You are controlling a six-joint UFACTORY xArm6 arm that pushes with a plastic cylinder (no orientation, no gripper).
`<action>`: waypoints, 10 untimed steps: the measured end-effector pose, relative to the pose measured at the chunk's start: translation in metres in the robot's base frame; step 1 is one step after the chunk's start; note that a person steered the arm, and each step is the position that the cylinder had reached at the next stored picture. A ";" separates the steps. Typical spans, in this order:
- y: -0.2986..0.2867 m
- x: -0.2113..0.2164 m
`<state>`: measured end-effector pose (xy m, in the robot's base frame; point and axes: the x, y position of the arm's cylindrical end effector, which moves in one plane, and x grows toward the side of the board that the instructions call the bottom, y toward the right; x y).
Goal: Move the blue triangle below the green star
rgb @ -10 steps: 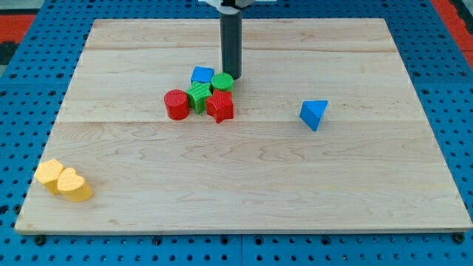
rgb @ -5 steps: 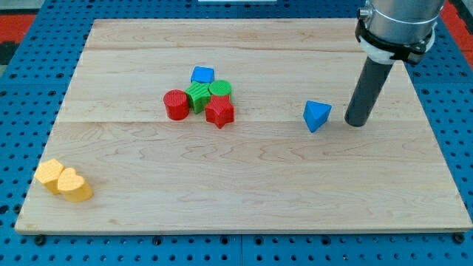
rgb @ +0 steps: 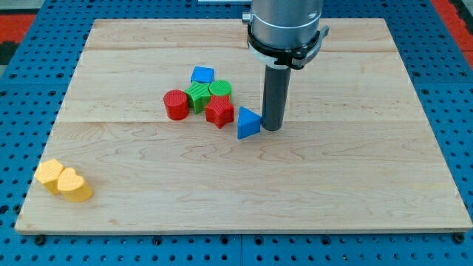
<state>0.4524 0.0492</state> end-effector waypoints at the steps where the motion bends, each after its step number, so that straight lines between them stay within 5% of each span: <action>1: 0.005 -0.007; 4: -0.073 0.050; 6: -0.034 0.058; 8: -0.015 0.032; 10: -0.082 0.023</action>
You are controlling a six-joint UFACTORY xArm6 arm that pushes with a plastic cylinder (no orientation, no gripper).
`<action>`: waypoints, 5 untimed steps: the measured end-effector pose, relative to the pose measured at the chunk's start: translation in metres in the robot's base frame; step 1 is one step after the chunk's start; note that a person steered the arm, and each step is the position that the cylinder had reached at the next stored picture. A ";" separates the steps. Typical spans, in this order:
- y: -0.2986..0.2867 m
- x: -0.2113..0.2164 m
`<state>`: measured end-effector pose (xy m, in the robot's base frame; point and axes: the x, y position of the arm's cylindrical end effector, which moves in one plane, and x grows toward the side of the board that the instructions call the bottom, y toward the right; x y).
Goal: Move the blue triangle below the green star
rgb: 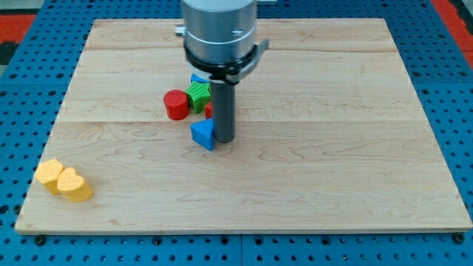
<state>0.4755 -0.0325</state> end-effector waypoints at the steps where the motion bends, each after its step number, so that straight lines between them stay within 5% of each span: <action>1: -0.009 0.000; 3: 0.000 0.040; 5: -0.022 0.018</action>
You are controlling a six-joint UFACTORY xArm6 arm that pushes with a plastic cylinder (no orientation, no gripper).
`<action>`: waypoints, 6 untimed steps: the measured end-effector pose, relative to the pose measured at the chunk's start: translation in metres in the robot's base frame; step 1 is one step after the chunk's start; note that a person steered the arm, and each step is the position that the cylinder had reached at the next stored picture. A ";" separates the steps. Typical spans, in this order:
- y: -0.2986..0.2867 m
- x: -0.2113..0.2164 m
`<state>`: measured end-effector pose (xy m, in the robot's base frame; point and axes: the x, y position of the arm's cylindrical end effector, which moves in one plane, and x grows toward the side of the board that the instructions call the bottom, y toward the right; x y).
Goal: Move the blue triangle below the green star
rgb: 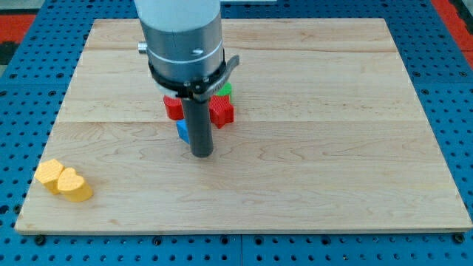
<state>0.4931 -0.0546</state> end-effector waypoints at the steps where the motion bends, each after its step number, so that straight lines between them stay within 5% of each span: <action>1: 0.000 -0.026; 4: -0.009 0.007; 6: -0.024 -0.028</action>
